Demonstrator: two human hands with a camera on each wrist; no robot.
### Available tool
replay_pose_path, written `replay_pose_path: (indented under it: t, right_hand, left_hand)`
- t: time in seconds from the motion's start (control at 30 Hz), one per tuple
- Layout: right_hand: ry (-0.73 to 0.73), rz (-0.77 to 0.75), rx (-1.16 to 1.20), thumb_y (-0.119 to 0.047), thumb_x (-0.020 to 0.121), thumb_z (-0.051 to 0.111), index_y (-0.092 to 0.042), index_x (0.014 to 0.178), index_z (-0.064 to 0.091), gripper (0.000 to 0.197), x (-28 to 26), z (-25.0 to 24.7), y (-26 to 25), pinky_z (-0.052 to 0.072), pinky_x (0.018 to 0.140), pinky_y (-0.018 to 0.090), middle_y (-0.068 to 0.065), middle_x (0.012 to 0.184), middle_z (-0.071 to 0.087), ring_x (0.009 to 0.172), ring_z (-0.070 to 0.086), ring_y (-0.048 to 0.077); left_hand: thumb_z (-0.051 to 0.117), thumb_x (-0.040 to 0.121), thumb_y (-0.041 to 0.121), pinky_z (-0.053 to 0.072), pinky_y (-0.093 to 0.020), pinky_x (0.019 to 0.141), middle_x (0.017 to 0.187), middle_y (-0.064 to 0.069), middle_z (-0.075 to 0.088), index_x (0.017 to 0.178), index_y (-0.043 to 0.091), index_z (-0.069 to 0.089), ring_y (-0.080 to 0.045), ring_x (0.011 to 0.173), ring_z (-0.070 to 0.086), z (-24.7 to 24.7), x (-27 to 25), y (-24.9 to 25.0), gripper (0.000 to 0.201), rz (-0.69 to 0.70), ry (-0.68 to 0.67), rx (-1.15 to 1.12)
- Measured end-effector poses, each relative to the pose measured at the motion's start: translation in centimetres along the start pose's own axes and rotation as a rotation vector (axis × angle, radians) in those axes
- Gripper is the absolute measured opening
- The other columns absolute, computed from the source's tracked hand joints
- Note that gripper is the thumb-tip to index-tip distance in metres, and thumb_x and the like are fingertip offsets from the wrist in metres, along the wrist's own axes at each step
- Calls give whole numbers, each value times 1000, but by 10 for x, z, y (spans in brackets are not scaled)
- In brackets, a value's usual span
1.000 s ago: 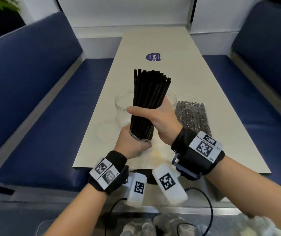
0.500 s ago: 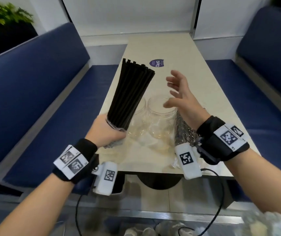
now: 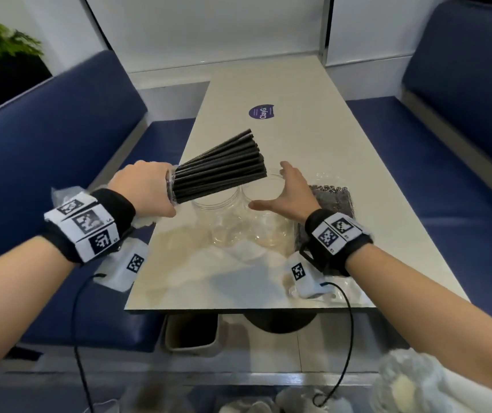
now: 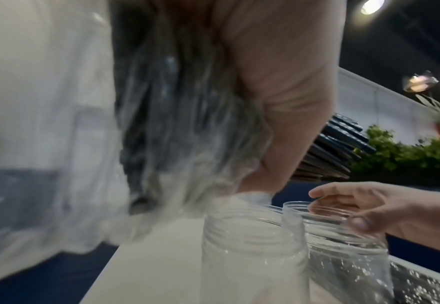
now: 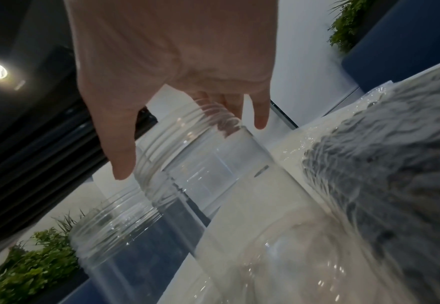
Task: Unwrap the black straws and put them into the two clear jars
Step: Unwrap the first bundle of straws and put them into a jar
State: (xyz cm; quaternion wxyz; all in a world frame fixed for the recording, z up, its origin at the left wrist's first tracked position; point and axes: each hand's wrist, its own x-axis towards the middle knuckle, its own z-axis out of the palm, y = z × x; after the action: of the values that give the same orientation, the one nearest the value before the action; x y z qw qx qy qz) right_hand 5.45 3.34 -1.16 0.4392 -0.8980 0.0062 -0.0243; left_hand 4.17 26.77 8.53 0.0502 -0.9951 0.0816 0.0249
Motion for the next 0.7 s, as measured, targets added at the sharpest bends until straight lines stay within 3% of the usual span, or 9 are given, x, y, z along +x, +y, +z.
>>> replay_pose_path:
  t: [0.1, 0.2, 0.3, 0.37, 0.5, 0.7]
  right_hand:
    - [-10, -14, 56, -43, 55, 84, -8, 141, 24, 111, 1, 0, 3, 33, 110, 44, 12, 143, 36, 133, 34, 26]
    - [-1, -28, 126, -47, 44, 84, -10, 137, 29, 114, 1, -1, 3, 40, 105, 46, 9, 135, 45, 126, 43, 25]
    - [-5, -15, 220, -34, 48, 88, -15, 142, 16, 121, 2, -5, 7, 42, 103, 40, 8, 135, 44, 121, 47, 24]
    - [4, -16, 267, -26, 52, 89, -19, 144, 10, 122, 2, -9, 12, 41, 103, 36, 8, 136, 41, 122, 47, 24]
    - [29, -35, 272, -24, 55, 88, -22, 143, 16, 114, 0, -12, 18, 34, 97, 25, 8, 138, 43, 127, 43, 20]
    - [23, -62, 203, -29, 56, 87, -19, 144, 16, 113, 1, -15, 19, 30, 99, 25, 7, 141, 42, 131, 40, 20]
  left_hand:
    - [64, 65, 28, 42, -25, 53, 61, 4, 61, 74, 23, 51, -16, 55, 58, -13, 15, 15, 16, 42, -41, 150]
    - [63, 67, 22, 41, -24, 48, 58, 2, 60, 70, 21, 51, -16, 52, 58, -22, 27, 35, 12, 75, -87, 266]
    - [64, 69, 17, 36, -22, 45, 58, 2, 56, 68, 20, 50, -13, 50, 52, -28, 36, 55, 15, 109, -129, 369]
    - [66, 67, 15, 37, -23, 48, 61, 1, 56, 68, 19, 51, -13, 51, 51, -31, 41, 61, 15, 114, -143, 423]
    - [68, 68, 18, 43, -27, 54, 65, 1, 58, 79, 17, 59, -14, 54, 53, -36, 52, 66, 14, 130, -150, 519]
    - [68, 74, 26, 43, -29, 59, 65, 3, 53, 83, 18, 59, -13, 58, 51, -45, 61, 77, 15, 156, -140, 717]
